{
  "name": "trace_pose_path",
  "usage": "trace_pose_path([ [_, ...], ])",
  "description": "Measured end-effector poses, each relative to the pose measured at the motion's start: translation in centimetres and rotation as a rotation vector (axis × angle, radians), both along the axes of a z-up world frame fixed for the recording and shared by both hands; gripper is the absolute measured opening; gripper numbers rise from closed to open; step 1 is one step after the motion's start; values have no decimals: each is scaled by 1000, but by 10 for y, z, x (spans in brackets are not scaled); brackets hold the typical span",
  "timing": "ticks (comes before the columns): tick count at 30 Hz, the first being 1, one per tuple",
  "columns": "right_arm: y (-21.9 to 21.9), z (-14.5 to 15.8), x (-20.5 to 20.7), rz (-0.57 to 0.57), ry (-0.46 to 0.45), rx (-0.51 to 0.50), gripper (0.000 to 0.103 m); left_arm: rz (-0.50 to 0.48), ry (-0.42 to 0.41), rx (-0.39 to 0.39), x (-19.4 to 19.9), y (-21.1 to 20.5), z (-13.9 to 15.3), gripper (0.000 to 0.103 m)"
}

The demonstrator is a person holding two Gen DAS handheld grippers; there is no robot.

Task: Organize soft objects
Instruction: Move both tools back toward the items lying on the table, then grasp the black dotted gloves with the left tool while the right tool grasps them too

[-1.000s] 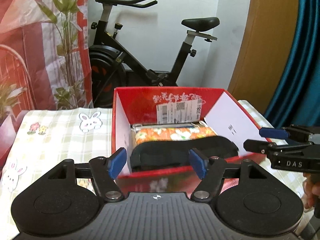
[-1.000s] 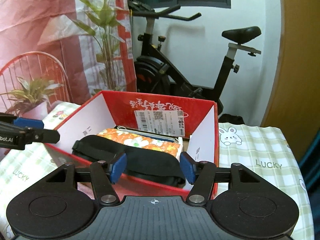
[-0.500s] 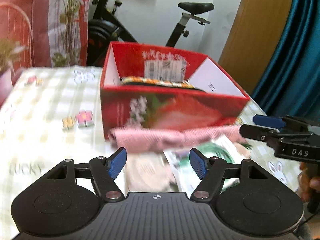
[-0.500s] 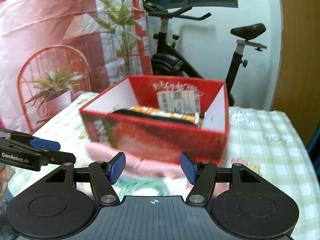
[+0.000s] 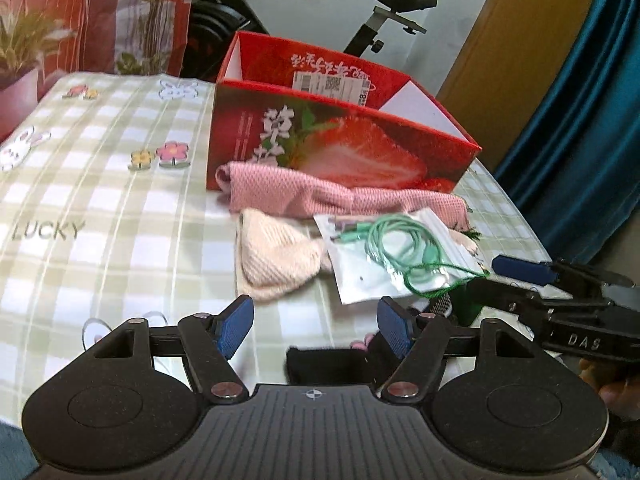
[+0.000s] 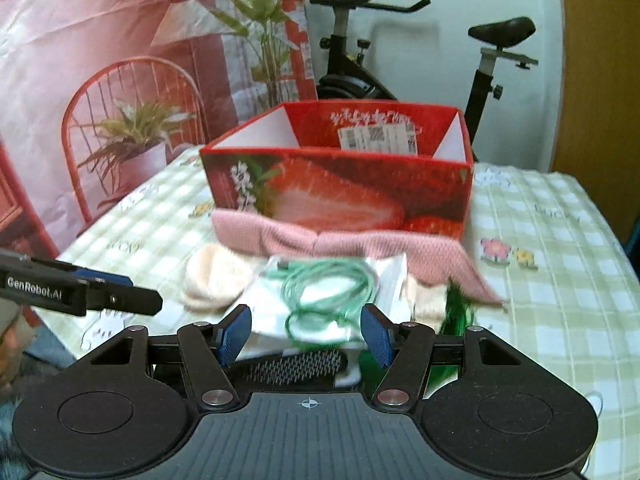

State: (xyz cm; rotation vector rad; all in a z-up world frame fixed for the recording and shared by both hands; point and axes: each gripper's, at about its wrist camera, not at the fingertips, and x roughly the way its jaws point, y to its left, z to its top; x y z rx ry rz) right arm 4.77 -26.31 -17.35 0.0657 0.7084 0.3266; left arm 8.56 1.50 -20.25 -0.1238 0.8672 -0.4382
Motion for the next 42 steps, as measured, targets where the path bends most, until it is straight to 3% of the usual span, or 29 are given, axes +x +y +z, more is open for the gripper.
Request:
trace_pose_path([
  [11, 2, -18, -5, 11, 78, 0, 57, -62, 80, -41, -2, -5, -21, 59],
  [20, 12, -35, 0, 48, 135, -17, 57, -109, 132, -28, -3, -10, -33, 59],
  [28, 36, -54, 15, 168, 178, -161, 57, -71, 138, -45, -1, -5, -35, 59],
  [30, 38, -56, 19, 181, 196, -165, 55, -61, 133, -51, -1, -4, -33, 59],
  [32, 40, -55, 20, 183, 199, -174, 43, -47, 127, -54, -1, -1, -32, 59],
  [35, 39, -53, 24, 164, 214, -148, 33, -30, 111, -51, -1, 0, -29, 59],
  [42, 28, -55, 48, 61, 276, -9, 30, -20, 109, -46, 0, 1, -30, 59],
])
